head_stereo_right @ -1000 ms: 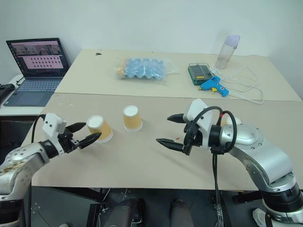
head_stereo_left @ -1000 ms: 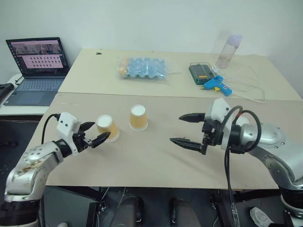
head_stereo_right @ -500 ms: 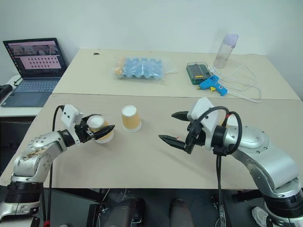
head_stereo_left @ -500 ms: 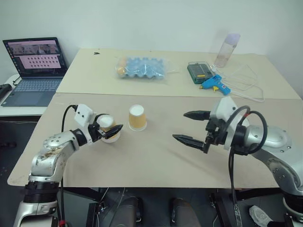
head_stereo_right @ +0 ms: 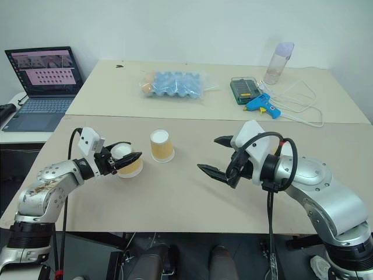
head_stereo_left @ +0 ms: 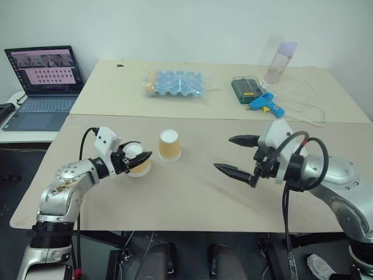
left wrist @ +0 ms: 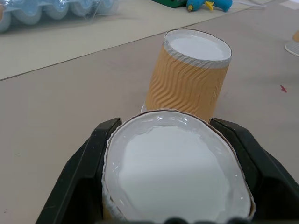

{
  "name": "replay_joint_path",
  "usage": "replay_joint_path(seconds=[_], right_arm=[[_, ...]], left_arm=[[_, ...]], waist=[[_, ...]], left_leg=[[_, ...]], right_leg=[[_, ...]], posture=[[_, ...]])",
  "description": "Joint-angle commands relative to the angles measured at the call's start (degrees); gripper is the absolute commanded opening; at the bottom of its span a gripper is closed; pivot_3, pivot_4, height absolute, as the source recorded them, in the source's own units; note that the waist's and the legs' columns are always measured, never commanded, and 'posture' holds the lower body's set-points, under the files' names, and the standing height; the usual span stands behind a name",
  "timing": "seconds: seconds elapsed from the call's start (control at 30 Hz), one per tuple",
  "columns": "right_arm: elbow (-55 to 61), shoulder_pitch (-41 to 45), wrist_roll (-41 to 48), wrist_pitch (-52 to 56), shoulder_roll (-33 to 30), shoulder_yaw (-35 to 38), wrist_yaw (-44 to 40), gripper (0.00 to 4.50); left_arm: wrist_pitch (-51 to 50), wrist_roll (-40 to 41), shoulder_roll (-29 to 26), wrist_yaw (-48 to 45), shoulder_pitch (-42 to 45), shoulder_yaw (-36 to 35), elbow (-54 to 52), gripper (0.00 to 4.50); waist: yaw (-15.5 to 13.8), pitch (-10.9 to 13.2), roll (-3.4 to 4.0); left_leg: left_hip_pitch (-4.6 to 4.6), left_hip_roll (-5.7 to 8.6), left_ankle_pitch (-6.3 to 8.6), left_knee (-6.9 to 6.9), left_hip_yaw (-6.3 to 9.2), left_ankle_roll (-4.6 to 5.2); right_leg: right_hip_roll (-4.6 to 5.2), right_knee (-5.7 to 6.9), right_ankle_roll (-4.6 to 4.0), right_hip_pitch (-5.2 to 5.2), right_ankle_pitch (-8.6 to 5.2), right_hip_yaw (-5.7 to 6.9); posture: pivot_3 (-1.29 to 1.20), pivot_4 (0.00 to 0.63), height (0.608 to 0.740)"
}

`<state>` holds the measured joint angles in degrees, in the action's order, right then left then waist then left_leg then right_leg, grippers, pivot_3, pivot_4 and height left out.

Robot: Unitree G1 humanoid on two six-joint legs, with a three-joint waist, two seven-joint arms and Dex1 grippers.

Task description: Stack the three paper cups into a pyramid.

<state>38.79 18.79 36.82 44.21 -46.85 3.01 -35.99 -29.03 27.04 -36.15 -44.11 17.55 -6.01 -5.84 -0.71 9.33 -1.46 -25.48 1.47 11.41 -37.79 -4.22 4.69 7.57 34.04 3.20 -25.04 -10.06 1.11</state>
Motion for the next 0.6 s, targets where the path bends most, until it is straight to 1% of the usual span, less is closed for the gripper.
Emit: replay_joint_path(seconds=[0.03, 0.1, 0.17, 0.23, 0.3, 0.33, 0.43, 0.5, 0.6], right_arm=[[0.6, 0.5, -0.9, -0.2, -0.5, 1.3, 0.4, 4.5], [0.7, 0.5, -0.6, 0.0, -0.9, 2.3, 0.1, 4.5], [0.9, -0.1, -0.3, 0.3, -1.9, 4.4, -0.3, 4.5], [1.2, -1.1, -0.3, 0.4, -3.0, 6.1, -0.5, 4.5], [1.2, -1.8, -0.4, 0.4, -3.6, 7.1, -0.2, 4.5], [1.3, -2.2, -0.6, 0.5, -3.8, 7.7, 0.0, 4.5], [1.9, -3.3, -0.6, 0.8, -3.9, 9.1, 1.0, 4.5], [2.6, -3.7, -0.3, 1.1, -3.7, 9.5, 1.6, 4.5], [4.1, -5.1, -0.3, 1.9, -3.7, 10.5, 2.7, 4.5]], left_arm=[[-2.7, 2.4, -1.4, -2.2, 1.6, 0.5, -6.2, 2.61], [-5.5, 5.4, -2.3, -5.2, 2.0, 1.3, -9.7, 2.61], [-9.4, 9.9, -4.5, -10.1, 3.4, 2.4, -13.1, 2.61], [-12.2, 12.4, -6.3, -13.8, 4.8, 3.8, -13.9, 2.61], [-11.9, 11.8, -7.5, -16.8, 5.3, 6.0, -13.6, 2.61], [-11.3, 10.6, -7.6, -18.2, 6.0, 8.3, -12.9, 2.61], [-7.9, 6.9, -3.7, -18.6, 9.8, 13.5, -8.5, 2.61], [-4.7, 3.4, 0.7, -17.3, 13.5, 16.3, -3.6, 2.61], [0.0, -1.4, 9.3, -14.6, 20.0, 19.6, 5.6, 2.61]], waist=[[0.0, 0.0, 0.0], [-0.1, 0.0, 0.0], [-0.1, 0.0, 0.0], [-0.2, 0.0, 0.0], [-0.1, 0.0, 0.0], [-0.1, 0.0, 0.01], [-0.1, 0.0, 0.01], [-0.5, 0.0, 0.0], [-1.0, 0.0, -0.02]], left_leg=[[0.0, 0.0, 0.0, 0.0, 0.0, 0.0], [-0.01, 0.0, 0.0, -0.01, 0.0, 0.0], [-0.03, 0.0, 0.0, -0.02, 0.0, 0.0], [-0.09, 0.0, -0.01, -0.05, 0.01, 0.0], [-0.07, 0.0, -0.01, -0.06, 0.0, 0.02], [-0.06, 0.0, -0.02, -0.07, -0.01, 0.02], [-0.02, 0.0, -0.06, -0.07, -0.09, 0.09], [0.0, 0.0, -0.09, -0.11, -0.1, 0.15], [-0.03, 0.0, -0.24, -0.29, -0.1, 0.55]], right_leg=[[0.0, 0.0, 0.0, 0.0, 0.0, 0.0], [0.0, -0.01, -0.01, 0.0, -0.01, 0.01], [-0.03, 0.0, -0.01, 0.01, -0.01, 0.01], [-0.05, 0.02, -0.04, 0.02, -0.02, 0.04], [-0.07, 0.01, -0.34, 0.05, -0.21, 0.05], [-0.1, 0.02, -0.35, 0.12, -0.22, 0.04], [-0.16, 0.02, -0.34, 0.22, -0.22, 0.02], [-0.17, 0.01, -0.34, 0.28, -0.23, 0.03], [-0.19, 0.0, -0.33, 0.38, -0.23, 0.08]], posture=[[0.0, 0.15, 0.74], [0.0, 0.15, 0.74], [0.0, 0.15, 0.74], [0.0, 0.15, 0.74], [0.0, 0.15, 0.74], [0.0, 0.15, 0.74], [0.0, 0.15, 0.74], [0.0, 0.15, 0.74], [0.0, 0.15, 0.74]])
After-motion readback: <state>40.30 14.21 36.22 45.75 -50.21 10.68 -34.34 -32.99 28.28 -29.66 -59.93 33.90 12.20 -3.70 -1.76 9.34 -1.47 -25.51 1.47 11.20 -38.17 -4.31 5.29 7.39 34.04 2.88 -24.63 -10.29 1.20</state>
